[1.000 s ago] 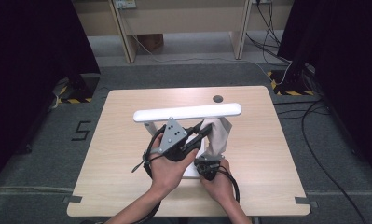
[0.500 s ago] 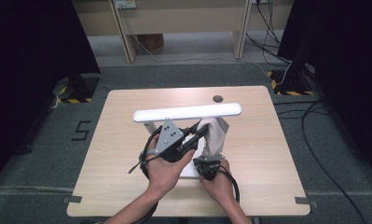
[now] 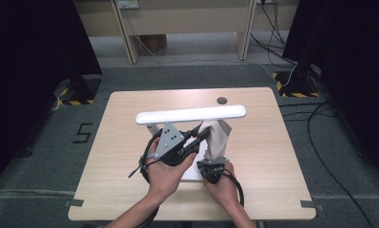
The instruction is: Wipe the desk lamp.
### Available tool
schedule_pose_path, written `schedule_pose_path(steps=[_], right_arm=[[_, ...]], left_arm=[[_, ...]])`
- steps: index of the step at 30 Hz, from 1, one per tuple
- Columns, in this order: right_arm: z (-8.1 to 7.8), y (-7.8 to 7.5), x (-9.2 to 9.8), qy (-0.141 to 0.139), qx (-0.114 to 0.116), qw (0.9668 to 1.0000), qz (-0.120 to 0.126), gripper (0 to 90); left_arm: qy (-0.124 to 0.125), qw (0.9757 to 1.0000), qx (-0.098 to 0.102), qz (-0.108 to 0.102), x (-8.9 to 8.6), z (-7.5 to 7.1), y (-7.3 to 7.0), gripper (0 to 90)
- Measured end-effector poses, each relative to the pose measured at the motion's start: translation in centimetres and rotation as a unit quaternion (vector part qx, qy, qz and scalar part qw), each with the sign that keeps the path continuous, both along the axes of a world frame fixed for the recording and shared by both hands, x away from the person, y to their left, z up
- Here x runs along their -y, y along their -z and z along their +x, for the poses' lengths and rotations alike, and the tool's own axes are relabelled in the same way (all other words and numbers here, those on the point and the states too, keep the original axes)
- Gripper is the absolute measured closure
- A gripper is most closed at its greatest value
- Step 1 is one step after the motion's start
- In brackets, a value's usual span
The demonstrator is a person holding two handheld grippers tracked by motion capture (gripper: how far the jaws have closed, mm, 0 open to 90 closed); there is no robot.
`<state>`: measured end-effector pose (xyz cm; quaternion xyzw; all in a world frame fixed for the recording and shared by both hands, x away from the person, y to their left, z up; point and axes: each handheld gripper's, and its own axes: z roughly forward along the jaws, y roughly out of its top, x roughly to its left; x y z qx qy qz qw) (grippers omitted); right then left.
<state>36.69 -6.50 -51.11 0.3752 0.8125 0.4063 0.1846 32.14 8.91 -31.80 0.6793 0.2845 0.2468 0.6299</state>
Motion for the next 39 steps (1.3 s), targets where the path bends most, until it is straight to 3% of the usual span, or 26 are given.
schedule_pose_path(steps=[39], right_arm=[[0.0,0.0,0.0,-0.002,0.002,1.0000,-0.001,90.0]], left_arm=[[-0.011,0.9999,0.004,-0.003,-1.9,-0.5,0.0,79.1]])
